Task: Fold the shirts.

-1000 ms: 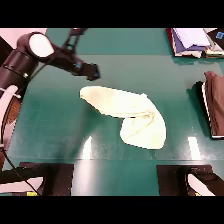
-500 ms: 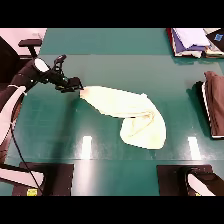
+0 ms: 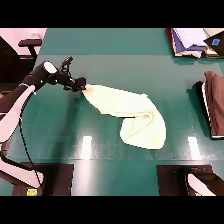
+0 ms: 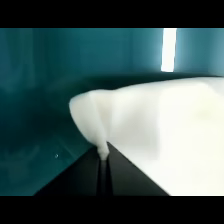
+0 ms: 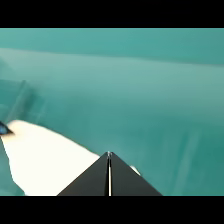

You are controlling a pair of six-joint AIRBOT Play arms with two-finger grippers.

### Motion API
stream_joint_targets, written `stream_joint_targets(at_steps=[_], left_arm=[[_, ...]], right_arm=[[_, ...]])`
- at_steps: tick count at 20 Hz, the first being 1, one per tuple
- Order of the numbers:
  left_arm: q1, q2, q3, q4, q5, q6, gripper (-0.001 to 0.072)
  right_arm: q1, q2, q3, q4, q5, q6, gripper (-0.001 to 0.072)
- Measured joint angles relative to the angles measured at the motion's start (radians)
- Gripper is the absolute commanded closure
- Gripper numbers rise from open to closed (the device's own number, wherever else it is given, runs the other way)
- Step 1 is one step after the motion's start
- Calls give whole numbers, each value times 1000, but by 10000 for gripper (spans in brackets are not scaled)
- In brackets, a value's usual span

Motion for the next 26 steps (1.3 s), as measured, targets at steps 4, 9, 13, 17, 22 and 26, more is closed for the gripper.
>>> stream_joint_targets(at_steps=[4,9,13,17,22,26], left_arm=[[6,25,118,25,-64,7,683],[8,105,184,68,-79,11,683],[8,129,195,84,-99,12,682],[8,135,198,88,-123,12,683],[8,171,203,101,-142,12,684],[8,311,263,140,-124,12,684]], right_arm=[[-88,20,-145,-1,122,0,643],[-190,59,-584,2,174,2,137],[-130,15,-872,93,90,-36,174],[-3,-84,-954,157,-47,-59,574],[71,-163,-835,93,-120,-68,696],[27,-75,-616,-19,-64,-69,697]])
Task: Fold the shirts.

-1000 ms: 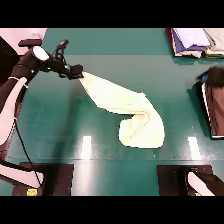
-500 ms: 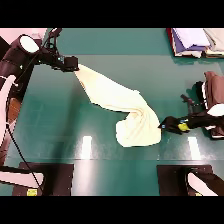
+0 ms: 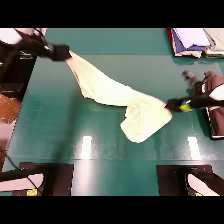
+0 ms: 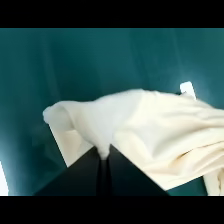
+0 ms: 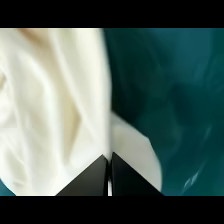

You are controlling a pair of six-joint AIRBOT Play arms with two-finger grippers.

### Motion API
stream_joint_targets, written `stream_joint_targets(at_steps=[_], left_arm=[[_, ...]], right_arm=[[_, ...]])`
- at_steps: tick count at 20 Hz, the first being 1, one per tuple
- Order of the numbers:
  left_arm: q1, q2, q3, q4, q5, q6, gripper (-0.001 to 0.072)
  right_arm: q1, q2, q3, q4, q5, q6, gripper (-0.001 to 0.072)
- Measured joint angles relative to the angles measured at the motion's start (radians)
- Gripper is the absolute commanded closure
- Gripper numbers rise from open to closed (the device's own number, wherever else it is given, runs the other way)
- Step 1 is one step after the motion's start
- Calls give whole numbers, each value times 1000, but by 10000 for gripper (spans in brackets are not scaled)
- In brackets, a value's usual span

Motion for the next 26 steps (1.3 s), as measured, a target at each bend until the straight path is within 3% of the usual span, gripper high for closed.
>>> stream_joint_targets(at_steps=[8,13,20,26], left_arm=[[0,385,242,27,65,0,684],[0,520,328,26,74,-5,685],[0,498,262,58,-73,-31,683],[0,266,-78,110,-120,-34,682]], right_arm=[[-147,262,468,-75,146,-1,697],[-210,295,674,-81,233,-1,697],[-208,63,988,-82,367,-1,698],[-68,-296,956,-88,402,0,698]])
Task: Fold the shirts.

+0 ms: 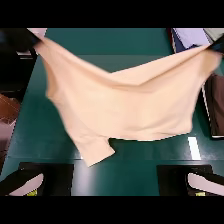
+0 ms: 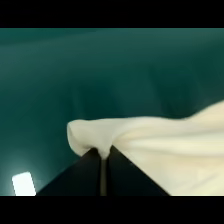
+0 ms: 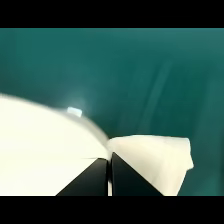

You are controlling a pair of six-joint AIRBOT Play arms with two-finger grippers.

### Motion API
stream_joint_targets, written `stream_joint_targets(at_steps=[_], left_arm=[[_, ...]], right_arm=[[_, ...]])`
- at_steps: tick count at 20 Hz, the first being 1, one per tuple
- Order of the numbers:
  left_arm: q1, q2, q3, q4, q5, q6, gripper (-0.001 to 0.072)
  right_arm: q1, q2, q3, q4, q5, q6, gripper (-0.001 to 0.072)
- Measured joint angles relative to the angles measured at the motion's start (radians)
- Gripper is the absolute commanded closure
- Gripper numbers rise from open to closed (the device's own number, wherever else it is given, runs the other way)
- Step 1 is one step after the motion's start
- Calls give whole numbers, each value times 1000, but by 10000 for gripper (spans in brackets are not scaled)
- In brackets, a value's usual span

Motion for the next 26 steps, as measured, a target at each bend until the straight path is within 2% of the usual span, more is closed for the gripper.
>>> stream_joint_targets(at_steps=[4,5,6,7,8,10,13,15,20,26], left_arm=[[0,-217,-128,10,118,0,680],[0,-262,-142,13,152,0,626],[0,-294,-151,15,185,0,312],[3,-320,-157,16,216,0,165],[8,-339,-158,16,237,-3,167],[28,-357,-144,14,239,-6,167],[90,-343,-124,4,129,-6,168],[132,-296,-170,-4,54,15,167],[181,-98,-505,-24,-20,49,167],[193,72,-900,-136,41,58,167]], right_arm=[[30,-224,-56,0,-60,2,697],[34,-266,-55,2,-73,3,695],[36,-309,-46,5,-85,3,622],[38,-347,-28,4,-92,3,389],[39,-375,-5,6,-97,3,338],[37,-419,53,10,-90,3,338],[13,-420,82,62,-45,-1,339],[-15,-370,23,134,-32,-18,339],[-86,-188,-272,310,-24,-70,339],[-116,24,-577,387,-97,-100,339]])
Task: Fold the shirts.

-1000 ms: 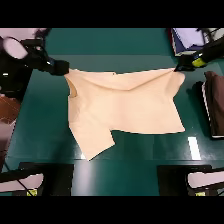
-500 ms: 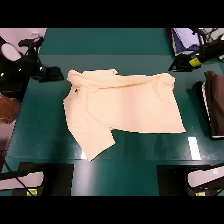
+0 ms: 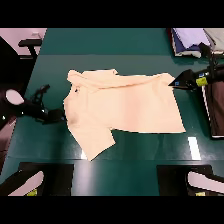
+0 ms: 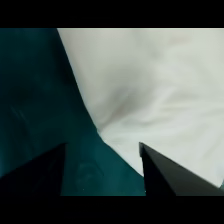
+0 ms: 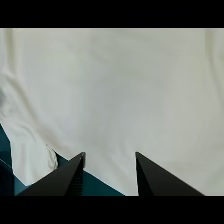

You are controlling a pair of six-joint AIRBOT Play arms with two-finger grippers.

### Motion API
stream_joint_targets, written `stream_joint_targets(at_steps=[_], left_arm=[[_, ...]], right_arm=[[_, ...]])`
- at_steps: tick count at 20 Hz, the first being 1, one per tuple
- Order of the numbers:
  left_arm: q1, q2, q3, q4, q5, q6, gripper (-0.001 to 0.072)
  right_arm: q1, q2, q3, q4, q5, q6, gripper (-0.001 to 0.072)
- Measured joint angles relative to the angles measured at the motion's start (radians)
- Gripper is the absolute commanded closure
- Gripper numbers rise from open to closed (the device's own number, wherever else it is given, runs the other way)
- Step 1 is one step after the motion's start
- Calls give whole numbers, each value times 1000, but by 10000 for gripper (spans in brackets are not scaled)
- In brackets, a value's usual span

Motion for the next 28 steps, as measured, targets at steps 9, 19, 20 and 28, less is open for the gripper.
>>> stream_joint_targets(at_steps=[9,19,20,28], left_arm=[[-65,32,-198,-201,221,45,597],[-99,40,-37,-232,183,52,683],[-99,40,-26,-232,179,52,683],[-100,40,1,-235,168,55,682]], right_arm=[[-5,158,-148,11,-64,-7,339],[-277,282,-408,-209,-14,-5,136],[-332,291,-466,-225,-15,-5,138],[-503,311,-764,-214,-148,-2,270]])
